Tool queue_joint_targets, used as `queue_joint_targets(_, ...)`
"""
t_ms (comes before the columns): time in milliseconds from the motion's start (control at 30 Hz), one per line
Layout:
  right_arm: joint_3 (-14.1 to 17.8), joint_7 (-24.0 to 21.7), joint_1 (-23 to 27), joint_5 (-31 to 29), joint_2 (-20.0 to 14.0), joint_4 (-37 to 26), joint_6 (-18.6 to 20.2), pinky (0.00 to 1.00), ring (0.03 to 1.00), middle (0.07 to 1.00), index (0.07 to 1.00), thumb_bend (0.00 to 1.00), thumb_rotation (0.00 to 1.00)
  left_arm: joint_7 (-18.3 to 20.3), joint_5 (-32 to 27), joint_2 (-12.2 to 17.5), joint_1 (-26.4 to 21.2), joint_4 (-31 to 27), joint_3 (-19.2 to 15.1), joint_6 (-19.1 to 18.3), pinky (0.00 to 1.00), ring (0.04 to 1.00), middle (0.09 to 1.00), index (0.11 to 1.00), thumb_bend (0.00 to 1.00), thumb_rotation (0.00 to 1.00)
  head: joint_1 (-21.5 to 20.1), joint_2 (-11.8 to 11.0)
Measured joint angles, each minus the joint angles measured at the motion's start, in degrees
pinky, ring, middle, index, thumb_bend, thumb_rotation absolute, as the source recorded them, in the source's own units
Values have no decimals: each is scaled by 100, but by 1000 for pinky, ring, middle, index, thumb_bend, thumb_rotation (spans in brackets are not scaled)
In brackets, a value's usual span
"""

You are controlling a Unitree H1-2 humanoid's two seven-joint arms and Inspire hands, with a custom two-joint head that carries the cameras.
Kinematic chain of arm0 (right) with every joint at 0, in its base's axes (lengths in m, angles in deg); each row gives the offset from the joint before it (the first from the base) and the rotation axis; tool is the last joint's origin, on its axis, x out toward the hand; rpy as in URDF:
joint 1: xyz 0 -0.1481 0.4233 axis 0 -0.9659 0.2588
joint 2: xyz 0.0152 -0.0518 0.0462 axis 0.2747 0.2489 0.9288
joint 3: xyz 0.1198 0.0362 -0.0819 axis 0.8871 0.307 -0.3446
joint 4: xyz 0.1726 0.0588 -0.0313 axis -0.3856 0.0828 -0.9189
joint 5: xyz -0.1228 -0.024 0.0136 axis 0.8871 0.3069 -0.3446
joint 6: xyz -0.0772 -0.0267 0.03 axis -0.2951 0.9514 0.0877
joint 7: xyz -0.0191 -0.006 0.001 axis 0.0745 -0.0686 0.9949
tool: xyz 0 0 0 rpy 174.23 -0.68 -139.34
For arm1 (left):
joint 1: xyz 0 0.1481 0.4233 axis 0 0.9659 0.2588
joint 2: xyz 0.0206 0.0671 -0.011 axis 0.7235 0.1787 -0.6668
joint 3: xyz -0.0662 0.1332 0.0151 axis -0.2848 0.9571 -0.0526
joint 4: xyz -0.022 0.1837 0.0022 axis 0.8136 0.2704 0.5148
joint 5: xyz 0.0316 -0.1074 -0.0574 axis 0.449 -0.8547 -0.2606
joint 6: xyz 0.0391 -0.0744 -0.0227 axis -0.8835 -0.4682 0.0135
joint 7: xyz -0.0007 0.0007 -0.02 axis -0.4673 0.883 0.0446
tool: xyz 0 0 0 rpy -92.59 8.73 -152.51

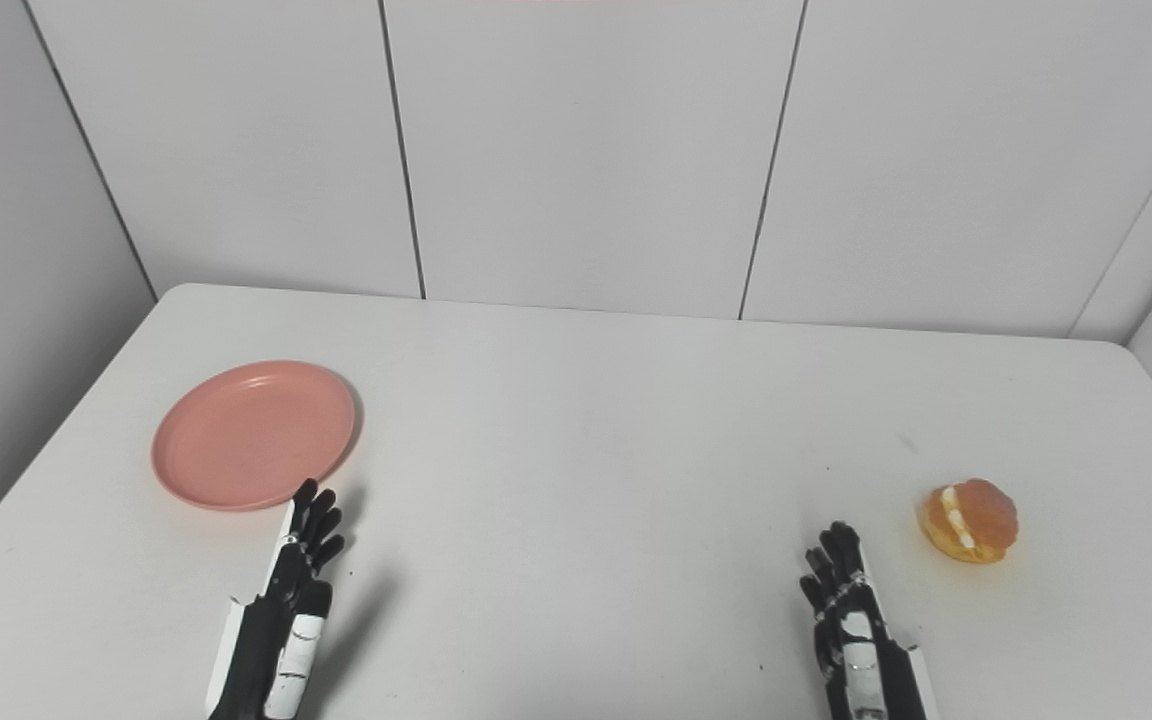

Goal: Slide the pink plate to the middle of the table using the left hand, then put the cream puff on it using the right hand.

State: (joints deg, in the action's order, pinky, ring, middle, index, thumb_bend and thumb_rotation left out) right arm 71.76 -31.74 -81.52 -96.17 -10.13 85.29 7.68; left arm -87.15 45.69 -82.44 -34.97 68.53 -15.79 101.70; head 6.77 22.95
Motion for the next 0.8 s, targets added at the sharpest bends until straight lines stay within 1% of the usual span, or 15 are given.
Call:
queue_joint_targets(33,0,0,2,1,0,10,-9,1000,983,989,967,747,936,-5,1,0,-4,12,1,14,906,943,965,957,680,1000,0,-1)
queue_joint_targets(133,0,0,10,4,2,32,-29,1000,982,986,962,751,937,-16,-1,2,-23,63,0,55,908,944,966,958,683,1000,-44,-150)
queue_joint_targets(233,0,-1,25,-1,2,65,-46,1000,975,982,963,748,938,-29,-5,4,-39,112,-1,103,914,947,967,958,673,1000,-53,-159)
queue_joint_targets(300,1,-4,35,-11,2,88,-70,1000,970,982,968,741,944,-53,-10,2,-48,207,-1,249,919,950,970,963,670,1000,-18,-194)
queue_joint_targets(400,5,-26,73,-13,1,151,-186,1000,969,982,969,741,948,-84,-26,1,-79,268,-3,355,919,948,969,963,673,1000,61,-220)
queue_joint_targets(467,5,-31,88,-23,3,174,-213,1000,972,986,974,725,960,-84,-146,2,-89,284,-4,373,922,949,967,967,669,972,79,-247)
queue_joint_targets(533,3,-42,108,-38,5,199,-229,1000,973,986,978,718,978,-38,-408,2,-88,276,-8,371,917,939,951,963,722,935,88,-229)
queue_joint_targets(567,3,-44,118,-39,6,205,-231,1000,972,983,975,720,978,-5,-532,0,-85,264,-10,367,919,938,949,961,729,932,88,-229)
queue_joint_targets(633,2,-45,148,-39,17,223,-236,1000,970,980,971,724,980,89,-875,-6,-55,141,-15,240,913,931,938,956,758,928,123,-273)
queue_joint_targets(733,4,-45,166,-41,24,248,-273,1000,970,982,969,718,988,115,-1132,-15,-34,-19,-15,71,900,919,922,941,782,930,140,-326)
queue_joint_targets(800,2,-50,170,-43,26,262,-304,1000,973,986,975,717,997,134,-1242,-14,-39,-159,-16,-191,909,913,914,928,814,927,140,-308)
